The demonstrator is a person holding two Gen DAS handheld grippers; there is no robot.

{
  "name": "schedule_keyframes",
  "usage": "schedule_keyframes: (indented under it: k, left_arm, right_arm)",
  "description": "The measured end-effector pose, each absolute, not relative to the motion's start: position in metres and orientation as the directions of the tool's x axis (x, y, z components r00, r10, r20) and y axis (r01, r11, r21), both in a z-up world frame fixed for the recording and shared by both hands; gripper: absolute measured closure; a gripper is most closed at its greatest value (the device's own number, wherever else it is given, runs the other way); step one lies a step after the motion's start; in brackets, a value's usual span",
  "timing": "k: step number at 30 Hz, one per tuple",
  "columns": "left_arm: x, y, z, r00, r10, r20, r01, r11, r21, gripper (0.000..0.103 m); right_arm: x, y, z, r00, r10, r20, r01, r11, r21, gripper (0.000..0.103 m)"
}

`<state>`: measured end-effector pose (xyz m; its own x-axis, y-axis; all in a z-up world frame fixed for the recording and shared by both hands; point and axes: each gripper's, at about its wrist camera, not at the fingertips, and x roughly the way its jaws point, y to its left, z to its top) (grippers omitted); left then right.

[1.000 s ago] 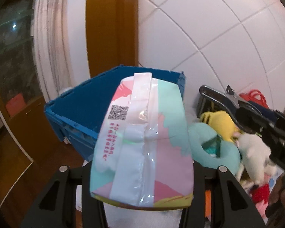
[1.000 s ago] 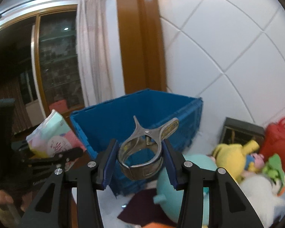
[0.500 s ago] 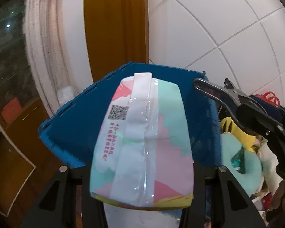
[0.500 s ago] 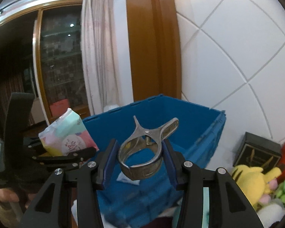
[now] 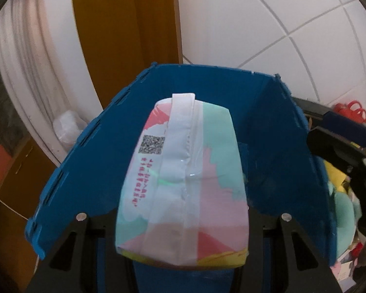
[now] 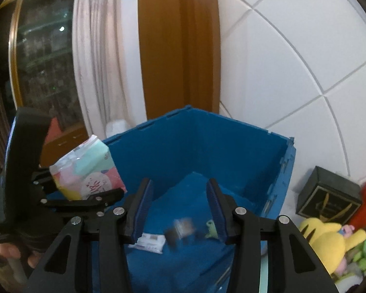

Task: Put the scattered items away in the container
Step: 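Carry the tissue pack and clip over the blue crate and open both grippers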

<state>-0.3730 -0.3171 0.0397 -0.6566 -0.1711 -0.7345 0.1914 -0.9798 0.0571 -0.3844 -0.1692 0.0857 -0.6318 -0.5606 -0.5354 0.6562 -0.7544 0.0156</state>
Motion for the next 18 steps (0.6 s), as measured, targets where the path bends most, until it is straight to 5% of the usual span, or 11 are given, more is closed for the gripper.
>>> schedule_keyframes:
  k: [6,8,10,18]
  left_arm:
    - [-0.389,-0.324,0.025,-0.612,-0.13,-0.78,0.162,-0.986,0.037,0.05]
    - [-0.391,-0.326,0.021,-0.608,-0.126,-0.784,0.162,-0.986,0.034,0.028]
    - [-0.389,-0.329,0.016,-0.614,-0.128,-0.779,0.159,-0.987,0.036,0.02]
    - [-0.382,-0.337,0.014,-0.614,-0.136,-0.777,0.177,-0.984,0.033,0.02]
  right_arm:
    - [-0.402,-0.179,0.081,-0.629,-0.534,-0.565,0.638,-0.77,0.018,0.059]
    - [-0.404,-0.181,0.078,-0.626,-0.526,-0.576,0.634,-0.773,0.018,0.059]
    - [-0.407,-0.182,0.076,-0.626,-0.523,-0.578,0.63,-0.776,0.019,0.054]
    - [-0.407,-0.178,0.071,-0.63,-0.506,-0.59,0.611,-0.791,0.026,0.037]
